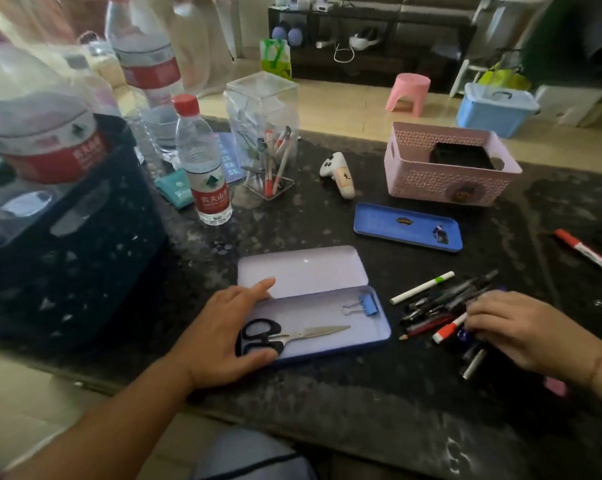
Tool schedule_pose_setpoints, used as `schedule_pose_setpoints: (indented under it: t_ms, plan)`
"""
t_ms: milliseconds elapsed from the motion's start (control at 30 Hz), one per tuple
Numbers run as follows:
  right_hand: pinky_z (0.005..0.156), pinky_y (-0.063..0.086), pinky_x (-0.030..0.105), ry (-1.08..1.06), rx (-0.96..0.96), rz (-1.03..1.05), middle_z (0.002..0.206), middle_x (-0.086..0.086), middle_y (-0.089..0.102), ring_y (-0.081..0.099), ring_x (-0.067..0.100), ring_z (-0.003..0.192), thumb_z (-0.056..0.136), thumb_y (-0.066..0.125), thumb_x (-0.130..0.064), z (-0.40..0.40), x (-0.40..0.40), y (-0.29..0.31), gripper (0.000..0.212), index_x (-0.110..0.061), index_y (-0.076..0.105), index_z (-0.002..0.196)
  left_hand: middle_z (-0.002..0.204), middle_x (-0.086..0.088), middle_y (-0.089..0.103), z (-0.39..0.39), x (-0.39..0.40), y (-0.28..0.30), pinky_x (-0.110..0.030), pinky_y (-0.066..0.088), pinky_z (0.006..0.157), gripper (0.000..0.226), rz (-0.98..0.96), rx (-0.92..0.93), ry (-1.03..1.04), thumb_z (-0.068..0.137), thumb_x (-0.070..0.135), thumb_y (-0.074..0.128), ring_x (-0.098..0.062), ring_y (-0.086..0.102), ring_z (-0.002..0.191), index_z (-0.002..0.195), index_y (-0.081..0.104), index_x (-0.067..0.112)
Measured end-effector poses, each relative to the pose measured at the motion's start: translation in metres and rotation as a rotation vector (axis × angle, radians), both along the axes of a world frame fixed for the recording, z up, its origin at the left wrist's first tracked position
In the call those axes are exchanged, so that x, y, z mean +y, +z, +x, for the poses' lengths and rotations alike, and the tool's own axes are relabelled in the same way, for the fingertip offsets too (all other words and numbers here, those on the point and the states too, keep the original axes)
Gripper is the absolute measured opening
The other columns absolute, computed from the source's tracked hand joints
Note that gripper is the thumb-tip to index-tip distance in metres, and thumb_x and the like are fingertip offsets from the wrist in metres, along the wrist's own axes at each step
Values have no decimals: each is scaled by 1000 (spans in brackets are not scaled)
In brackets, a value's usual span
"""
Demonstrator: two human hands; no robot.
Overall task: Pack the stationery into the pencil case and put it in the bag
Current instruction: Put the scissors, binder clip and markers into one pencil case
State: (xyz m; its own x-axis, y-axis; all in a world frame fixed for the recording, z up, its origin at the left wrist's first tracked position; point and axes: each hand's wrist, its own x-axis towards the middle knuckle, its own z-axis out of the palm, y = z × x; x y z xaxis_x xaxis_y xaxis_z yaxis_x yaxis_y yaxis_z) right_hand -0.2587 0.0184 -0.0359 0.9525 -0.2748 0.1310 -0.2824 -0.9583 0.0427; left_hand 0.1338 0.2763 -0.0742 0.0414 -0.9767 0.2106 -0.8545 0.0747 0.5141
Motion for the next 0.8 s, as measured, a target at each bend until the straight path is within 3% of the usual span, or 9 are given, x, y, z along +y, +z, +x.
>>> schedule_pose_setpoints:
  t_ms: [233,333,400,433,533,600,633,700,800]
  plan:
    - [77,55,29,-13,158,51,102,-8,65,63,12,93,97,20,-47,6,6,12,50,-31,67,100,140,13,47,-1,2,-1,-38,35,109,85,6,6,-3,78,66,62,-7,41,129,149,26,36]
    - [76,55,28,-90,113,99,98,-13,62,57,1,93,90,39,-39,11,10,22,21,-43,55,103,146,11,41,-2,2,0,-40,33,111,76,-34,-13,-23,79,63,63,-7,37,135,143,35,34]
    - [83,48,18,-193,-58,202,98,-12,56,51,-4,96,81,49,-25,20,14,32,43,-52,43,114,145,11,41,-2,2,0,-41,35,111,77,-32,-1,-6,78,64,63,-8,38,134,143,32,35]
    - [86,43,11,-238,-203,266,99,-8,54,50,-5,98,80,51,-16,28,19,38,53,-48,42,121,144,12,41,-2,2,1,-41,36,110,79,-26,7,7,78,65,63,-9,40,132,143,30,36]
    - [84,41,12,-300,-735,400,97,-7,52,53,0,91,91,50,-7,67,46,59,34,-24,53,120,138,15,42,-2,2,0,-40,38,108,83,5,33,31,76,68,62,-8,43,124,144,26,37]
    - [70,50,19,-418,-1003,713,92,-4,57,60,9,78,91,55,-5,107,77,64,25,-23,54,108,138,14,43,-2,2,1,-37,39,107,85,12,47,39,75,70,61,-6,44,122,145,26,36]
    - [63,53,22,-477,-1037,906,89,1,60,64,15,72,89,57,-4,127,90,62,22,-21,54,102,138,13,44,-2,2,1,-36,39,106,85,11,48,41,75,70,61,-6,45,121,145,25,36]
    - [53,52,24,-582,-949,1179,84,11,64,67,20,64,86,61,-2,159,107,48,14,-13,56,94,138,13,44,-2,2,1,-36,40,105,84,4,48,41,75,69,62,-5,45,120,144,26,37]
    - [54,48,21,-719,-711,1289,79,11,69,66,16,60,82,68,-8,186,120,24,13,-12,61,92,140,14,43,-2,2,0,-37,39,106,78,-16,32,24,77,68,62,-7,44,125,142,27,42]
